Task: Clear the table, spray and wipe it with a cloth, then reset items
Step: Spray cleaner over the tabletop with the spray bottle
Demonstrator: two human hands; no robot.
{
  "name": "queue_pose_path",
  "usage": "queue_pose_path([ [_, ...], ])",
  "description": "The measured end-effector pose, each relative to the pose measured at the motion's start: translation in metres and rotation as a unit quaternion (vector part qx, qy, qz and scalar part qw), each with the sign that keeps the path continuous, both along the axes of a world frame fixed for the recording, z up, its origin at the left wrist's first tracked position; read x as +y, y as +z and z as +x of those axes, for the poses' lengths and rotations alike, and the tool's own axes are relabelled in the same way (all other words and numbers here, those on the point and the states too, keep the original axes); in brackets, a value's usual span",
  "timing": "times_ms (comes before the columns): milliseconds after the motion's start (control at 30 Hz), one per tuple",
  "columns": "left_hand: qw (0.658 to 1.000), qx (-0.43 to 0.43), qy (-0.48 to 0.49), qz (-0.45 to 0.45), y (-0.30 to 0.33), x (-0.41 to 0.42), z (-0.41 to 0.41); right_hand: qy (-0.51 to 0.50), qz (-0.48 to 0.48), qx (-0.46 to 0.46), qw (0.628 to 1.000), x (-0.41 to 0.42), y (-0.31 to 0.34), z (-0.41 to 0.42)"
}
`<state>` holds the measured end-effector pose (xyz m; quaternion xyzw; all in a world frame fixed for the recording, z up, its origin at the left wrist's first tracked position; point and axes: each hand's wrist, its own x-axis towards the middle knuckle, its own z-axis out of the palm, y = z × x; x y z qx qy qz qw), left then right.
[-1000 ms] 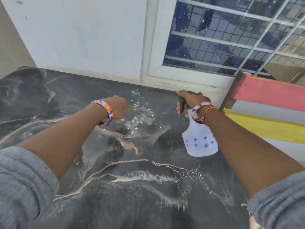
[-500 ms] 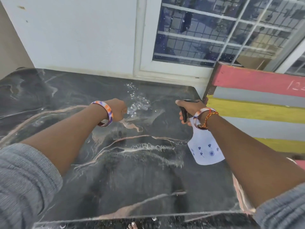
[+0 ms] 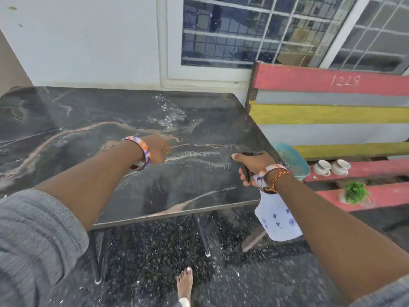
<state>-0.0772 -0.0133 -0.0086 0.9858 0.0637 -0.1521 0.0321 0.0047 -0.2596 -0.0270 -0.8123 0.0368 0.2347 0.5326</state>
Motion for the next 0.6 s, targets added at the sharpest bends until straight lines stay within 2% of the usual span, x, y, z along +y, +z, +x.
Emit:
queue_pose_path([
  [133, 1.0, -0.004, 0.024, 0.003, 0.0, 0.013, -0.028, 0.049, -0.006, 0.073, 0.996, 0.0, 0.001, -0.047],
  [367, 0.996, 0.003, 0.083, -0.008, 0.003, 0.05, -0.067, 0.099, 0.009, 0.054, 0.994, 0.049, -0.019, -0.093],
  [467, 0.994, -0.002, 0.109, -0.016, 0.006, 0.066, -0.077, 0.108, 0.016, 0.055, 0.992, 0.075, -0.01, -0.091],
  [600, 0.992, 0.001, 0.126, -0.009, 0.006, 0.094, -0.079, 0.094, 0.078, 0.081, 0.989, 0.114, 0.011, -0.062],
])
